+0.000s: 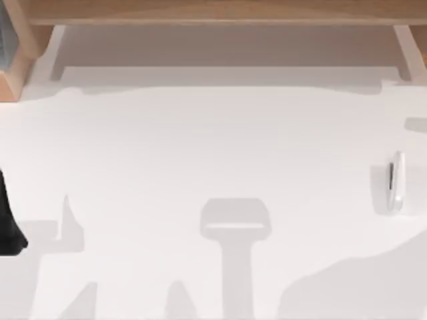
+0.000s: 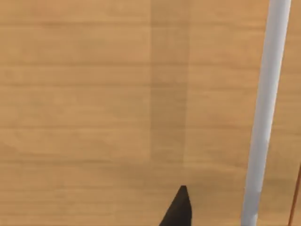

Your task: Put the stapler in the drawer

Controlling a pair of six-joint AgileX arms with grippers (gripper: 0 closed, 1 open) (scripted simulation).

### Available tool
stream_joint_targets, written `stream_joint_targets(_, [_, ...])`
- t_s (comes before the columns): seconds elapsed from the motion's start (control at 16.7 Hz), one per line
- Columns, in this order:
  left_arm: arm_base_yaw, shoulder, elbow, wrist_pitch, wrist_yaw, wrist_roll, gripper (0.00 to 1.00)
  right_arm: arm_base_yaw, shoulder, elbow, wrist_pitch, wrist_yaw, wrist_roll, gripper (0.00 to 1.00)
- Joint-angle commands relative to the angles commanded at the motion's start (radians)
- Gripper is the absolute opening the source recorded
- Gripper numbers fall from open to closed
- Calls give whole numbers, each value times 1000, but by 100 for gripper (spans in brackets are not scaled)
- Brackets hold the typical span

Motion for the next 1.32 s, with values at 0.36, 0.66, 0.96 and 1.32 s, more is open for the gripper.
stream_joint_targets(0.36, [0, 0, 0, 0, 0, 0, 100, 0, 0, 0, 0, 0, 0, 0])
stream_joint_targets(0.66, [0, 0, 0, 0, 0, 0, 100, 0, 0, 0, 0, 0, 0, 0])
stream_joint_targets(0.96, [0, 0, 0, 0, 0, 0, 100, -13, -15, -34, 18, -6, 1, 0])
stream_joint_targets(1.32, [0, 0, 0, 0, 0, 0, 100, -56, -97, -223, 122, -53, 3, 0])
